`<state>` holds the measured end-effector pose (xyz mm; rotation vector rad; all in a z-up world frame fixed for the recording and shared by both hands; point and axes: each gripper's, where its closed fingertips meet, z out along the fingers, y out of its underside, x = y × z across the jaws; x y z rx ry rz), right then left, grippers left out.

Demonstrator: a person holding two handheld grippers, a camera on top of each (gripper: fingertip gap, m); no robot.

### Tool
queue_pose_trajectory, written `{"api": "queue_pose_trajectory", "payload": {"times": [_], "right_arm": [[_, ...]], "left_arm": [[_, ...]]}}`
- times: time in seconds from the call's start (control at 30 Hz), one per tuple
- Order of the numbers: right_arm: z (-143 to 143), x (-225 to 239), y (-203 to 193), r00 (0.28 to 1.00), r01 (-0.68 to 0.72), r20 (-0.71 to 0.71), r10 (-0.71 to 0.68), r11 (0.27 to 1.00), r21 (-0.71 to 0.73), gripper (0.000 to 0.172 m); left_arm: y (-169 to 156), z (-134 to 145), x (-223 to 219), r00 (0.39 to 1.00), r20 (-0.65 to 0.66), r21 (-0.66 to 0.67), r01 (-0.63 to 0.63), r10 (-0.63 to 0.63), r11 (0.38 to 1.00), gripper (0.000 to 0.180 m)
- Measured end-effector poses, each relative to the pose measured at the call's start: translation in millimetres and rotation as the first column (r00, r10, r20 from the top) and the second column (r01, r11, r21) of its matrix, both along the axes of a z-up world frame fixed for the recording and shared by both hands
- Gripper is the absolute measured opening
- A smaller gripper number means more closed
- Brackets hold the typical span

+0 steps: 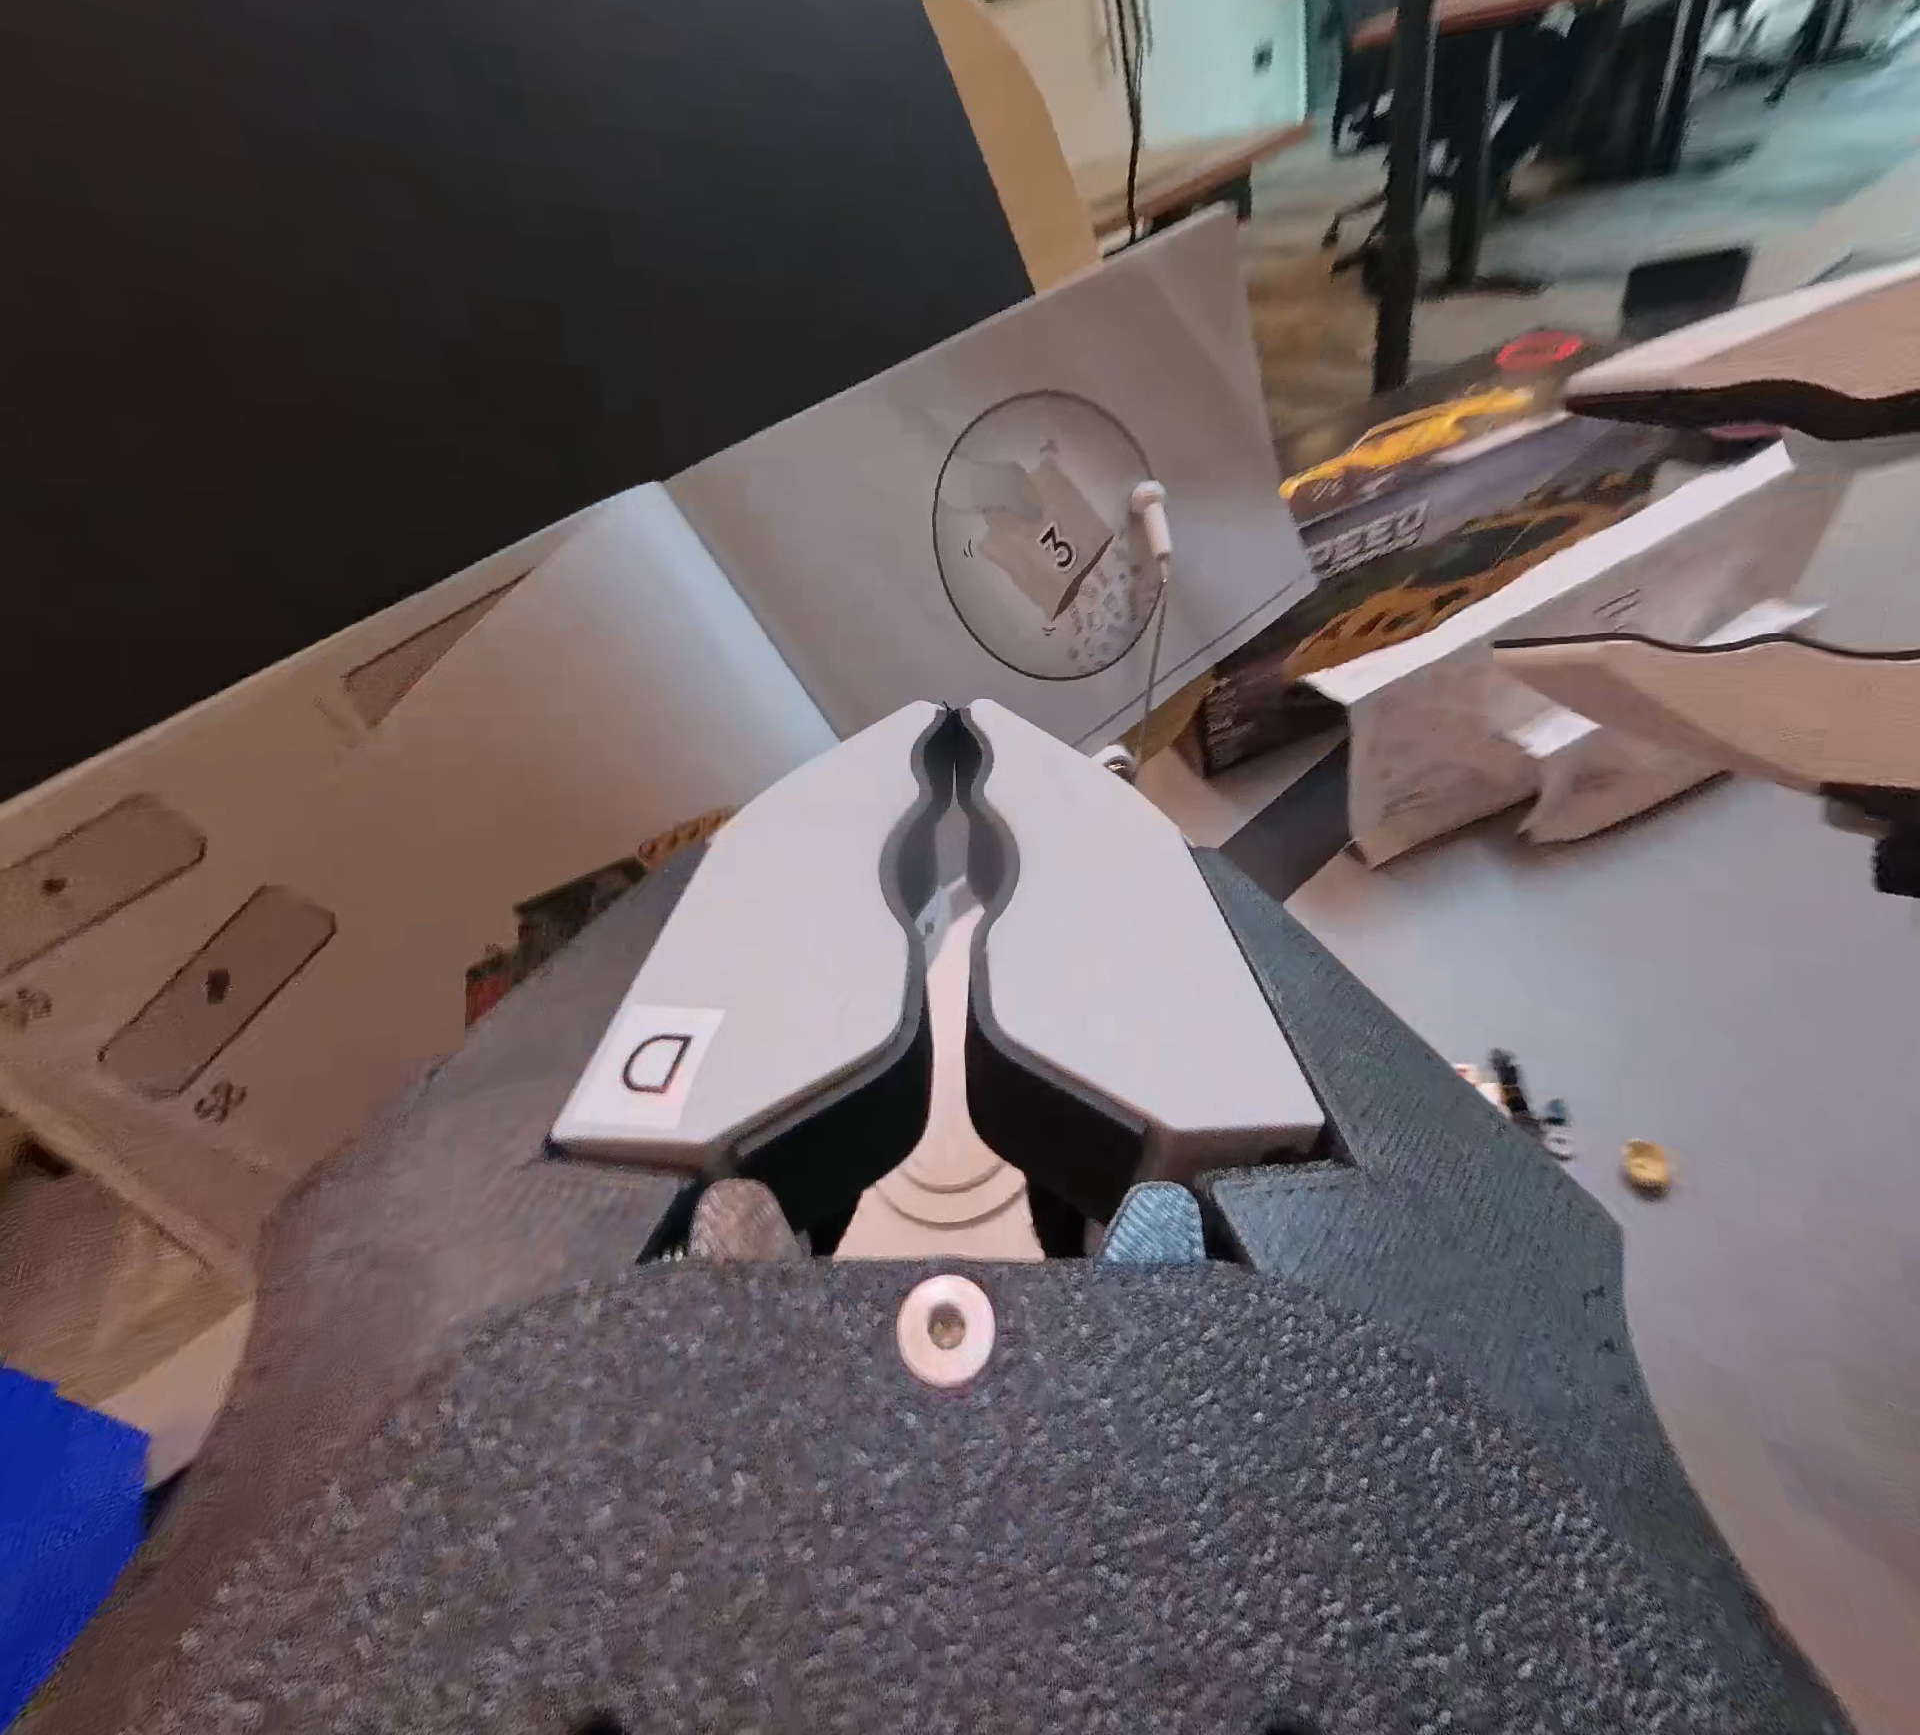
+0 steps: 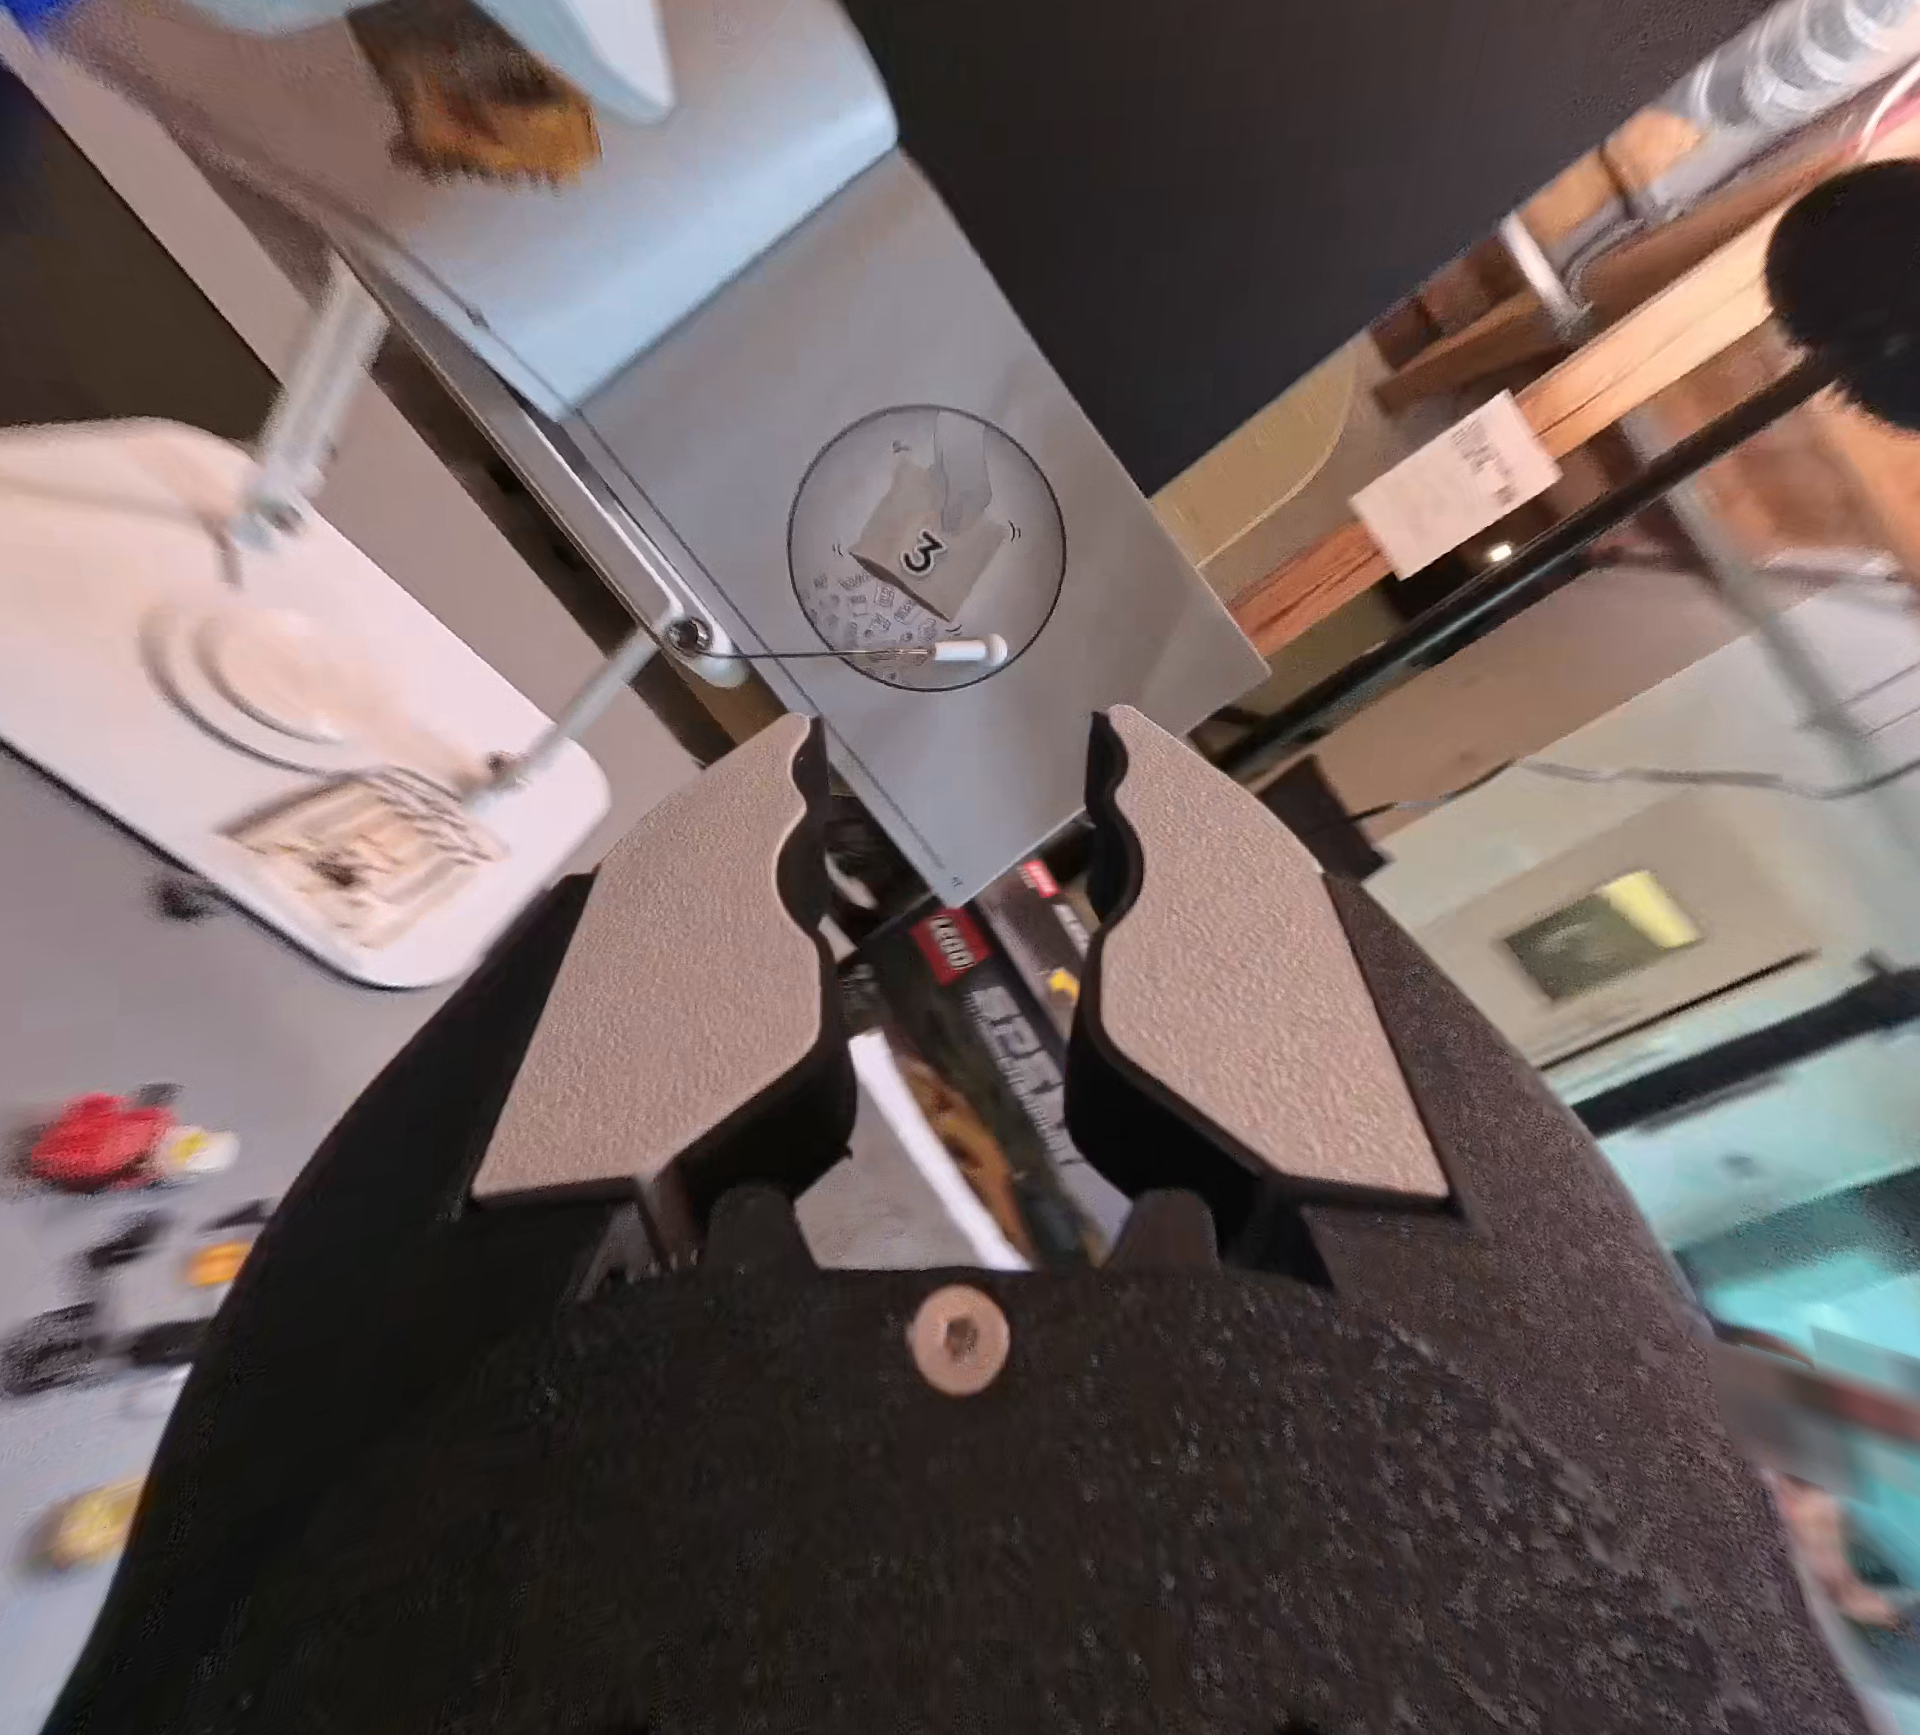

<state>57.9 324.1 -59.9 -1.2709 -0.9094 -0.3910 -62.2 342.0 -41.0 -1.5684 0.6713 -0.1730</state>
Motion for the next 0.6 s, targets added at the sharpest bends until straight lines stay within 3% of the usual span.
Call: {"api": "queue_pose_trajectory", "payload": {"times": [0.13, 0.3, 0.6], "right_arm": [[6.0, 15.5, -47.3, 0.971, -0.078, -0.235, 0.051, 0.991, -0.108, 0.038], [2.0, 34.4, -93.0, 0.905, -0.142, -0.423, 0.043, 0.968, -0.206, 0.029], [-20.4, 78.0, -130.9, 0.799, -0.111, -0.598, -0.061, 0.963, -0.247, 0.006]], "left_arm": [[-34.7, 5.1, -16.7, 0.992, 0.118, 0.014, 0.041, -0.043, 0.999, 0.000], [-80.4, 12.2, -36.6, 0.986, 0.147, 0.046, 0.068, -0.074, 0.997, 0.000], [-157.8, 25.5, -86.9, 0.970, 0.221, 0.078, 0.083, -0.099, 0.993, 0.000]]}}
